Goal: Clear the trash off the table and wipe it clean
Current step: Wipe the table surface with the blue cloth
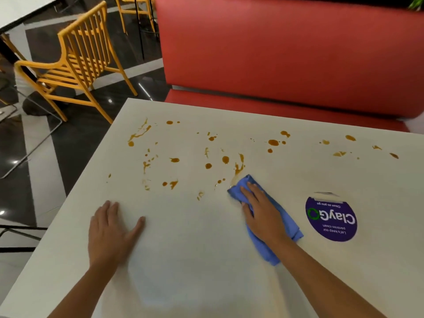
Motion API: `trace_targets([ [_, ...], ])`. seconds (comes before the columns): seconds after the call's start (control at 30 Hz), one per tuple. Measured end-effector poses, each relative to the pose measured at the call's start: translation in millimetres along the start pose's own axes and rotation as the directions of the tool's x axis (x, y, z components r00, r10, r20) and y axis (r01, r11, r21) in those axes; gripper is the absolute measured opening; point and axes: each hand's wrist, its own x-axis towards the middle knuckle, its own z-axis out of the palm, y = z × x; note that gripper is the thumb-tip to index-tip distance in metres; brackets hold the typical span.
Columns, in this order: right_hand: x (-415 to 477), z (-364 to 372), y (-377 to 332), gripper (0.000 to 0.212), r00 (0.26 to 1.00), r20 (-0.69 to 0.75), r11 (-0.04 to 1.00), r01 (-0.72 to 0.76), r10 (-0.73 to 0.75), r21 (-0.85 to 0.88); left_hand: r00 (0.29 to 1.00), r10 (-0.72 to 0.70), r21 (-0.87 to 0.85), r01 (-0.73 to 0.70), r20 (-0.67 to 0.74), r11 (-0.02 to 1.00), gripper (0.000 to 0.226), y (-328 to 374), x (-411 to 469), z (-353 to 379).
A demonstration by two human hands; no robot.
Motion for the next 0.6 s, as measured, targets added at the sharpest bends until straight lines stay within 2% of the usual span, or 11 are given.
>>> trace_targets([
  [0.1, -7.5, -19.4, 25.1, 0.042, 0.995, 0.090, 0.995, 0.028, -0.037, 0.095, 1.000, -0.002, -0.008, 0.001, -0.016, 1.000, 0.092, -1.9, -2.1, 6.0],
  [0.2, 3.0, -25.4, 39.4, 0.043, 0.997, 0.075, 0.993, -0.013, 0.004, 0.116, 1.000, 0.002, 0.000, -0.002, -0.025, 1.000, 0.096, -1.5, -2.0, 8.3],
  [0.33, 29.9, -6.3, 26.1, 0.043, 0.972, -0.116, 0.979, -0.200, 0.202, 0.030, 0.999, -0.028, -0.020, 0.027, -0.041, 0.999, 0.103, -2.2, -1.4, 9.3],
  [0.43, 51.7, 11.6, -7.8, 0.046, 0.924, -0.140, 0.931, -0.365, 0.357, -0.031, 0.999, -0.034, -0.051, 0.032, -0.034, 0.998, 0.103, -2.3, -1.4, 9.0],
  [0.5, 59.5, 22.5, -29.1, 0.046, 0.934, -0.092, 0.934, -0.351, 0.345, -0.066, 0.999, -0.029, -0.058, 0.027, -0.034, 0.998, 0.102, -3.0, -0.9, 8.9],
  [0.6, 57.0, 37.4, -55.1, 0.046, 0.968, -0.024, 0.967, -0.249, 0.248, -0.045, 0.999, -0.032, -0.068, 0.029, -0.035, 0.997, 0.102, -3.2, -0.9, 8.6],
])
